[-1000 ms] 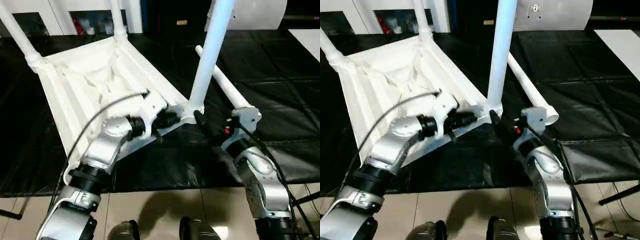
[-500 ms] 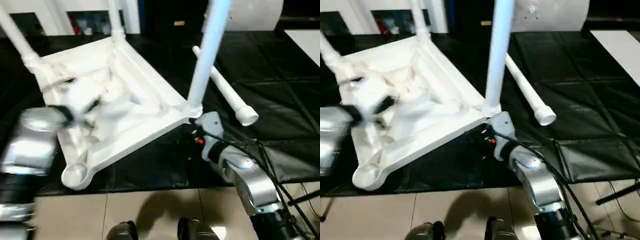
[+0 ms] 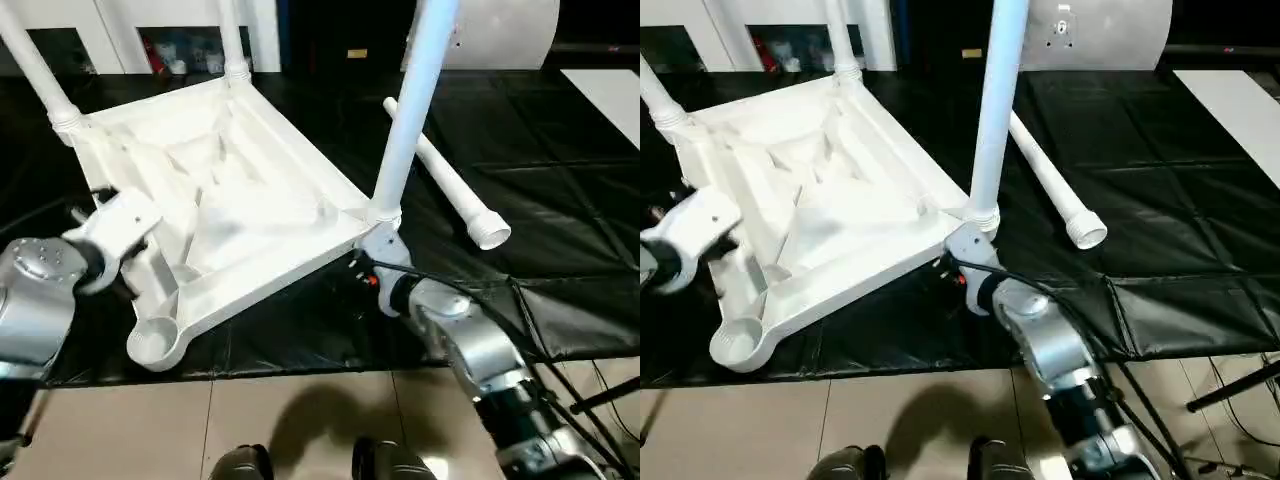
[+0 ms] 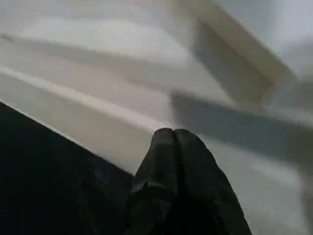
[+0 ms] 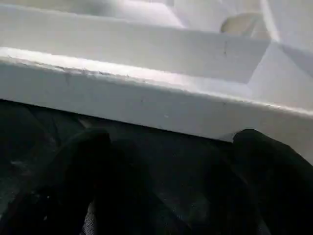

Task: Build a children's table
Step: Rotate table base

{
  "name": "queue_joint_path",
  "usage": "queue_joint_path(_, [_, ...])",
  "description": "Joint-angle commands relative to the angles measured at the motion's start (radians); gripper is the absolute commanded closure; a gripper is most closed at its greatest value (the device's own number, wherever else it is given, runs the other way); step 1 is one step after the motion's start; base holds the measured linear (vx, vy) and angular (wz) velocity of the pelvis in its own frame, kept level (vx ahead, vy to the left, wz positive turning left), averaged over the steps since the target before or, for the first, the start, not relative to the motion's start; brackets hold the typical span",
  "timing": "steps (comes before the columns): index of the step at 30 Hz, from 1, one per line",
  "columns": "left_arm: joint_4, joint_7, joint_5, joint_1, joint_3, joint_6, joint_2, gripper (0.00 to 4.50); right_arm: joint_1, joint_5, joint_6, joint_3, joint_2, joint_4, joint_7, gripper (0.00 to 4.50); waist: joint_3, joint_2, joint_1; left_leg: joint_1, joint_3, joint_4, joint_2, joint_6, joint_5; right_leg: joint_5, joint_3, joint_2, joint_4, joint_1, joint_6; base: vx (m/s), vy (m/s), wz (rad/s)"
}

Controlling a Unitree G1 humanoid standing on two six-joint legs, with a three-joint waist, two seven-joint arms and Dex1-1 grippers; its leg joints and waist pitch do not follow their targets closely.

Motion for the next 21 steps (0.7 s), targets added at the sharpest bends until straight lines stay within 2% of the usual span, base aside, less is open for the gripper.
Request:
queue_joint_path(1, [-0.036,-0.049,-0.024,0.015,-0.024,0.032,0.024,4.45,-0.019,-0.017,-0.018,-0.004,0.007,0.025,-0.007,0.0,-0.079,0.017,0.0,0.033,-0.035,-0.072,0.054,0.009,-0.264,-0.359,0.057,-0.079,-0.069,0.046,-0.166,0.0,0.0,0.0])
queue_joint_path(4, [-0.082,-0.14,-0.099,0.048,-0.04,0.057,0.034,4.45,-0.055,-0.015,-0.04,-0.017,0.022,0.085,-0.022,0.0,-0.077,0.014,-0.003,0.025,-0.035,-0.074,0.052,0.009,-0.259,-0.337,0.057,-0.082,-0.064,0.053,-0.188,0.0,0.0,0.0])
queue_joint_path(5, [-0.088,-0.15,-0.109,0.05,-0.041,0.059,0.032,4.45,-0.06,-0.015,-0.044,-0.018,0.024,0.094,-0.024,0.0,-0.075,0.015,-0.003,0.028,-0.034,-0.072,0.051,0.009,-0.266,-0.351,0.058,-0.082,-0.068,0.05,-0.188,0.0,0.0,0.0])
queue_joint_path(6, [-0.116,-0.198,-0.154,0.058,-0.052,0.065,0.025,4.45,-0.082,-0.014,-0.061,-0.023,0.032,0.133,-0.031,0.0,-0.075,0.015,-0.002,0.028,-0.034,-0.072,0.051,0.008,-0.266,-0.358,0.058,-0.084,-0.066,0.051,-0.188,0.0,0.0,0.0])
queue_joint_path(7, [-0.116,-0.198,-0.154,0.058,-0.052,0.065,0.025,4.45,-0.082,-0.014,-0.061,-0.023,0.032,0.133,-0.031,0.0,-0.075,0.015,-0.002,0.029,-0.034,-0.072,0.051,0.008,-0.266,-0.362,0.058,-0.083,-0.068,0.051,-0.187,0.0,0.0,0.0])
queue_joint_path(8, [-0.151,-0.251,-0.213,0.064,-0.066,0.072,0.012,4.45,-0.106,-0.014,-0.076,-0.026,0.043,0.172,-0.036,0.0,-0.074,0.016,-0.002,0.03,-0.034,-0.071,0.05,0.005,-0.272,-0.372,0.057,-0.082,-0.068,0.05,-0.184,0.0,0.0,0.0])
queue_joint_path(10, [-0.182,-0.299,-0.263,0.064,-0.08,0.066,-0.003,4.45,-0.126,-0.018,-0.092,-0.027,0.05,0.203,-0.04,0.0,-0.074,0.015,-0.002,0.03,-0.034,-0.072,0.051,0.002,-0.267,-0.367,0.058,-0.082,-0.067,0.051,-0.183,0.0,0.0,0.0])
queue_joint_path(14, [-0.204,-0.309,-0.317,0.039,-0.086,0.079,-0.06,4.45,-0.153,-0.024,-0.112,-0.028,0.059,0.24,-0.041,0.0,-0.079,0.013,-0.01,0.022,-0.031,-0.07,0.049,0.013,-0.228,-0.289,0.057,-0.08,-0.057,0.06,-0.203,0.0,0.0,0.0])
queue_joint_path(17, [-0.192,-0.293,-0.328,0.007,-0.101,0.075,-0.109,4.45,-0.17,-0.031,-0.132,-0.031,0.063,0.268,-0.048,0.0,-0.077,0.01,-0.013,0.021,-0.03,-0.067,0.047,0.025,-0.221,-0.317,0.057,-0.081,-0.062,0.061,-0.197,0.0,0.0,0.0])
queue_joint_path(21, [-0.185,-0.289,-0.374,-0.04,-0.11,0.077,-0.183,4.45,-0.185,-0.034,-0.154,-0.038,0.07,0.302,-0.047,0.0,-0.077,0.012,-0.018,0.021,-0.032,-0.066,0.047,0.024,-0.233,-0.347,0.053,-0.079,-0.065,0.061,-0.189,0.0,0.0,0.0])
